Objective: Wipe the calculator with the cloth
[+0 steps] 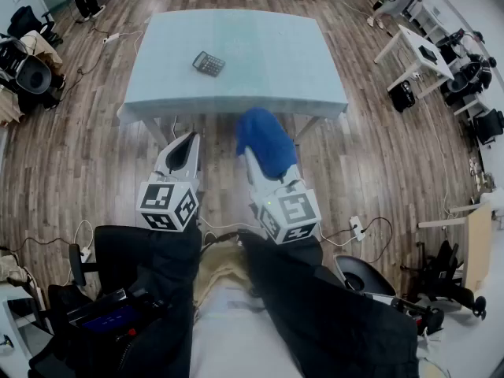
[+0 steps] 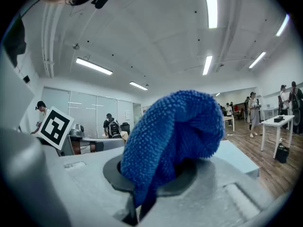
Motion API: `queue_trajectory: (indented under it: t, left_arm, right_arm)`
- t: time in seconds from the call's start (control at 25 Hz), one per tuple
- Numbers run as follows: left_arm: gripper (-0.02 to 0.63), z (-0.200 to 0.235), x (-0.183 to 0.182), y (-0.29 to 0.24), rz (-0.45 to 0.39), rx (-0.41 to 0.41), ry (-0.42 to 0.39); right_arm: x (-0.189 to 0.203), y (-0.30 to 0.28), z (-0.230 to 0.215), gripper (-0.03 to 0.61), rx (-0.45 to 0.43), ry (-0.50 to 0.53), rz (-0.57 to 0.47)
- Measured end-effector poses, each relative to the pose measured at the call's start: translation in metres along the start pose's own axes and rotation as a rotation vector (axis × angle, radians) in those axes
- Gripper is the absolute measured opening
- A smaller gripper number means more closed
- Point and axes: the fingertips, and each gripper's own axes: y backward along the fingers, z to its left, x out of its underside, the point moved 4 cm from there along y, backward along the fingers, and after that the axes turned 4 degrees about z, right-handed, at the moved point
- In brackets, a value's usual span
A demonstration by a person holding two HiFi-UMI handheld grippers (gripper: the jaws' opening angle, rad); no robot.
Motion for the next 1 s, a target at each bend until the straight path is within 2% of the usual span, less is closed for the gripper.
queue_trajectory:
  t: [1.0]
  left_arm:
    - [0.000,0.015,0.011,0.010,0.019,0.003,0.005]
  right_arm:
    - [0.011,-0.006,0.007,0.054,0.021,-0.022,0.007]
